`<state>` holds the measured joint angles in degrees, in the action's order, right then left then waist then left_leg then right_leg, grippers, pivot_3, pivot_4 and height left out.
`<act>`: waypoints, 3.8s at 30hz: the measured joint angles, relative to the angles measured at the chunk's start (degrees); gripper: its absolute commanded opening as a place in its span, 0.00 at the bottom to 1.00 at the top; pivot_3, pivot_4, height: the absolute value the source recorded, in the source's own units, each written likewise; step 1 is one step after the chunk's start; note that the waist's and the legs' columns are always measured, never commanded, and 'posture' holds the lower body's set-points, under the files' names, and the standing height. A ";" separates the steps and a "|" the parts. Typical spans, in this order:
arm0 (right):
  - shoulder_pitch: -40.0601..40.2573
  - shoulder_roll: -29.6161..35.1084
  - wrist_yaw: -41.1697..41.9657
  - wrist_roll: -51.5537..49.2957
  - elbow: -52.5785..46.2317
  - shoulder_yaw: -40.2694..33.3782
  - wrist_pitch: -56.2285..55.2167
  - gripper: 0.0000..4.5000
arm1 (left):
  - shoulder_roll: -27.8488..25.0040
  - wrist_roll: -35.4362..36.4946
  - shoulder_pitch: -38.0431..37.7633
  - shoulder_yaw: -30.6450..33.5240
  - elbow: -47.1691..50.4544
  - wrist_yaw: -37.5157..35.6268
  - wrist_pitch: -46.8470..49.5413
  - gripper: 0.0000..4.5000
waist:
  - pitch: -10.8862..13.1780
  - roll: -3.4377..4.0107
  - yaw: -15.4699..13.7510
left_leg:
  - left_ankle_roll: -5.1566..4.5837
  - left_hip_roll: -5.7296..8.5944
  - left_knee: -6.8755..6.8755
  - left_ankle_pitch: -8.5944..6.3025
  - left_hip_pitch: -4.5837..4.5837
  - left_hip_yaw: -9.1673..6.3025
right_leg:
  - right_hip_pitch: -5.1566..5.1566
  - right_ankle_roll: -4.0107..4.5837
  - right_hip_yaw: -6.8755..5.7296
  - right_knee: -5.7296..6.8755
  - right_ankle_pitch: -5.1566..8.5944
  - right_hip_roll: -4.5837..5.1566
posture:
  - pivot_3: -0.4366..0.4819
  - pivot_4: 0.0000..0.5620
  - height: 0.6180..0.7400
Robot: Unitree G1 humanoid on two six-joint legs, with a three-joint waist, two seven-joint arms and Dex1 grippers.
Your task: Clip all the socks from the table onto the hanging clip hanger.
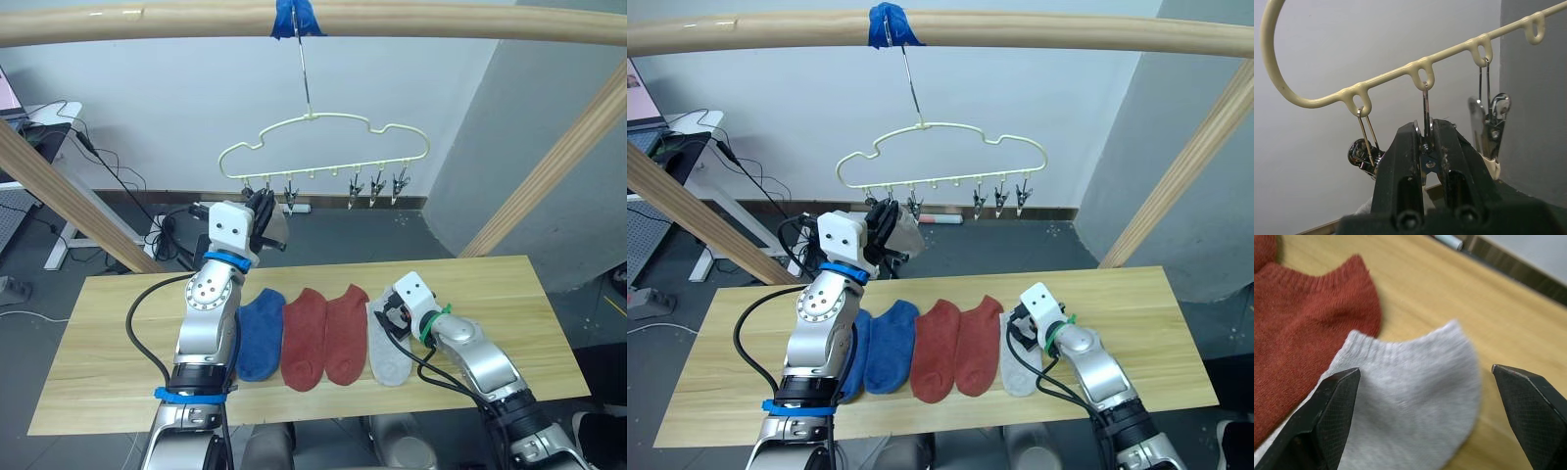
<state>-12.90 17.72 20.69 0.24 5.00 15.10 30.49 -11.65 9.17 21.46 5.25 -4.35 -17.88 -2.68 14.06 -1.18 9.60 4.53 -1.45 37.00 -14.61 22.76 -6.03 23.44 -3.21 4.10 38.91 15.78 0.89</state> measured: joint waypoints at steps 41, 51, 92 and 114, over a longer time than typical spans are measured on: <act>-35.08 -12.86 17.60 4.60 15.14 11.04 -10.48 0.00 | -7.40 17.82 -0.51 1.89 13.10 -10.75 24.65 0.03 | 0.12 -0.01 -0.07 | 0.01 -0.04 -0.02 0.00 0.07 -0.09 | 0.05 0.03 -0.09 -0.02 -0.01 0.01 | 0.24 0.41 0.91; -35.51 -13.09 16.54 5.26 15.26 9.08 -11.34 0.00 | -7.85 17.72 -0.62 1.98 13.07 -11.52 24.51 0.03 | 0.12 -0.01 0.00 | 0.01 -0.05 -0.03 0.00 0.06 -0.09 | 0.06 0.03 -0.09 0.01 -0.02 0.01 | 0.24 0.41 0.91; -35.13 -16.93 14.78 5.11 14.29 6.22 -9.92 0.00 | -8.68 19.68 -5.83 4.21 14.48 -11.56 25.26 0.59 | 0.11 0.00 0.16 | 0.01 -0.06 -0.03 0.01 0.06 -0.09 | 0.08 0.03 -0.09 0.04 -0.02 0.01 | 0.25 0.38 0.91; -24.11 -5.80 20.14 4.13 -3.92 6.77 -6.68 0.40 | -8.89 14.49 -8.02 2.75 16.40 -10.38 19.89 0.60 | 0.11 0.00 -0.13 | 0.01 -0.05 -0.02 0.00 0.07 -0.07 | 0.08 0.03 -0.08 0.03 -0.02 0.02 | 0.24 0.40 0.91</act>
<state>-37.01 11.92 40.83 4.37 1.08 21.86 23.81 -20.55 23.66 13.44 8.00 12.04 -28.26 17.21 14.17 -1.18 9.47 4.55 -1.50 36.98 -14.60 22.83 -6.11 23.51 -3.18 4.02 38.94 15.77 0.91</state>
